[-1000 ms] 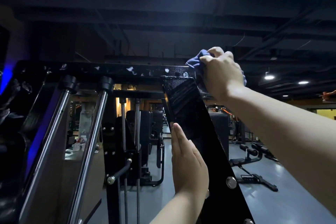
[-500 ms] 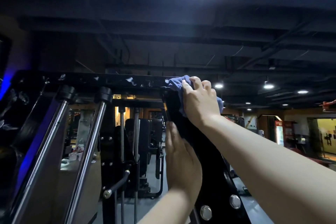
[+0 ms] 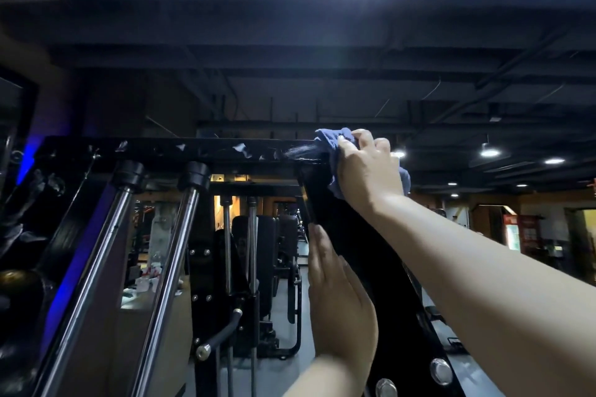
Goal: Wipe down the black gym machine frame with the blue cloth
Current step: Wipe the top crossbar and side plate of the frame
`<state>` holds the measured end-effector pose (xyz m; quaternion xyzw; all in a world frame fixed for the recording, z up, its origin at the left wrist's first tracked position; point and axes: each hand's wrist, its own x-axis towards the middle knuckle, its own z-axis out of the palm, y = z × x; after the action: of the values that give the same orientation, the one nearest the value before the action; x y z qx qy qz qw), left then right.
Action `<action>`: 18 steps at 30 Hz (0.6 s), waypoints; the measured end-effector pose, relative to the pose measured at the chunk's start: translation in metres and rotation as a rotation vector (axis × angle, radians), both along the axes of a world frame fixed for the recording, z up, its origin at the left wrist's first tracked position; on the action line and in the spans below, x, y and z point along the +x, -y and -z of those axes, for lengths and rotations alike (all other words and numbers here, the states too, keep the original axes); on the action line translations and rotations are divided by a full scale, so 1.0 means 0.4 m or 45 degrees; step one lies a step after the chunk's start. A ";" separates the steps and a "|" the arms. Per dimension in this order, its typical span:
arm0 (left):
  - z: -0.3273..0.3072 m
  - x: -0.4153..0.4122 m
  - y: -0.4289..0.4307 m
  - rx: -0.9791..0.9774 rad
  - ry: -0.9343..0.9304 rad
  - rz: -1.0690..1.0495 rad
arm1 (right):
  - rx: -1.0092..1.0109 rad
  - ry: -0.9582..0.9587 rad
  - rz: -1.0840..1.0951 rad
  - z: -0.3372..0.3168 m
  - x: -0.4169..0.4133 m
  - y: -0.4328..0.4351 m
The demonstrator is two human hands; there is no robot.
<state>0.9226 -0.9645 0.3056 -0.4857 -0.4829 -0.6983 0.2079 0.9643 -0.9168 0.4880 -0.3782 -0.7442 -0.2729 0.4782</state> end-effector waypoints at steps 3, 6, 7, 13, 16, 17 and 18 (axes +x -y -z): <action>-0.004 0.000 -0.008 0.005 0.006 -0.039 | 0.073 -0.003 0.037 0.020 -0.050 0.034; -0.015 -0.005 -0.009 0.033 0.010 -0.030 | 0.238 0.194 -0.146 0.015 -0.086 0.047; -0.018 -0.005 -0.006 0.036 -0.002 -0.039 | 0.271 0.265 -0.225 0.008 -0.081 0.043; -0.076 -0.049 0.024 -0.190 -0.033 0.104 | 0.315 0.184 -0.264 0.008 -0.003 -0.025; -0.116 -0.085 0.022 -0.299 -0.130 0.093 | 0.353 0.098 -0.264 0.083 -0.015 -0.003; -0.115 -0.092 0.021 -0.271 -0.156 0.123 | 0.385 0.105 -0.294 0.111 -0.018 0.007; -0.106 -0.099 0.022 -0.226 -0.168 0.166 | 0.413 0.137 -0.333 0.132 -0.015 0.010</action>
<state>0.8831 -0.9732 0.3481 -0.5773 -0.4956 -0.6314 0.1494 0.9584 -0.9207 0.4352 -0.1812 -0.7578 -0.3444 0.5237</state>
